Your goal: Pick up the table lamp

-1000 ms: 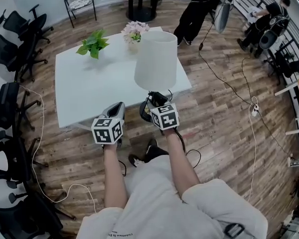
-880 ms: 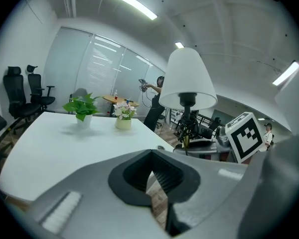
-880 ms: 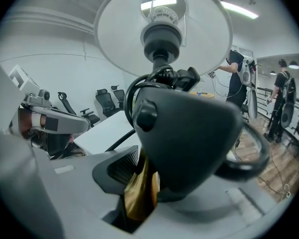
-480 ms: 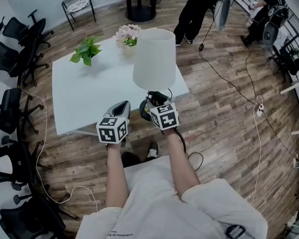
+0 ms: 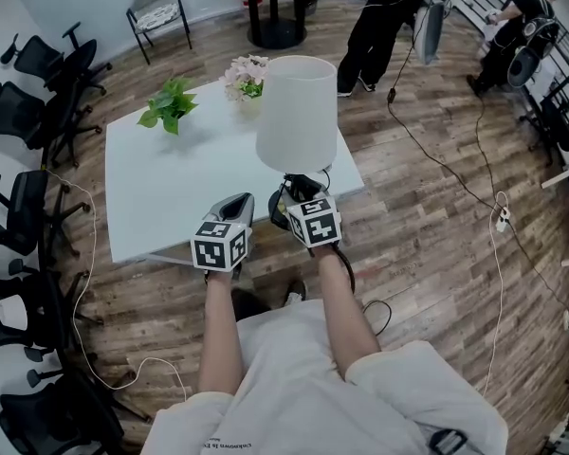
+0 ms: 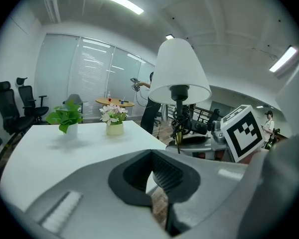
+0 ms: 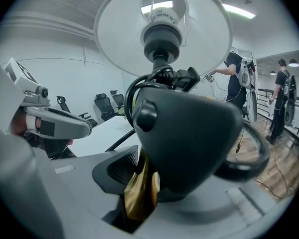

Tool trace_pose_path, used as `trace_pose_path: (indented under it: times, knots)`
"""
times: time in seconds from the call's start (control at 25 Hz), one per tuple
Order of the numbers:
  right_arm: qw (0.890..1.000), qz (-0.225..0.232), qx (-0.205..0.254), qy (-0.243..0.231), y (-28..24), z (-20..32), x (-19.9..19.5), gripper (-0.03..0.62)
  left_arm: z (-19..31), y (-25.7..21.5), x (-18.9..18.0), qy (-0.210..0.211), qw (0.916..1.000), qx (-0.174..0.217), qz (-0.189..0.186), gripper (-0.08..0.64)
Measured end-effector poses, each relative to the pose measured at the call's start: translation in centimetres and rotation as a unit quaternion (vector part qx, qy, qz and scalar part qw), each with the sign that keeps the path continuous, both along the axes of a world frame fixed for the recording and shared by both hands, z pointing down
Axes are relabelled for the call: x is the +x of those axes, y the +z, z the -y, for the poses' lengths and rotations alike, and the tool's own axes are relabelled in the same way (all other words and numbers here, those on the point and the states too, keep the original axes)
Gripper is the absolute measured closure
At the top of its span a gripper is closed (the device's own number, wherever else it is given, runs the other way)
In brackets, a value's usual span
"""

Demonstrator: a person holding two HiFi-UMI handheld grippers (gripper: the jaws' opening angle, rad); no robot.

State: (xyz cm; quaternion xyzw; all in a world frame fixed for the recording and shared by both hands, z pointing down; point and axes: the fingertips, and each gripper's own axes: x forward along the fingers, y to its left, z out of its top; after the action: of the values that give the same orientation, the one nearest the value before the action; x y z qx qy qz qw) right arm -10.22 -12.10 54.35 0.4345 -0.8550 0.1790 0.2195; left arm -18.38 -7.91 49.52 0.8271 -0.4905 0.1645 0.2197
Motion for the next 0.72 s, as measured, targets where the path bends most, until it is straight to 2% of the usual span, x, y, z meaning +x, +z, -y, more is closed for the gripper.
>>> trace_pose_path:
  times: [0.72]
  knots:
    - [1.0,-0.002,-0.004,0.007,0.5,1.0,1.2,0.457,0.9,-0.4,-0.4,-0.002,1.0,0.002,0.008,0.558]
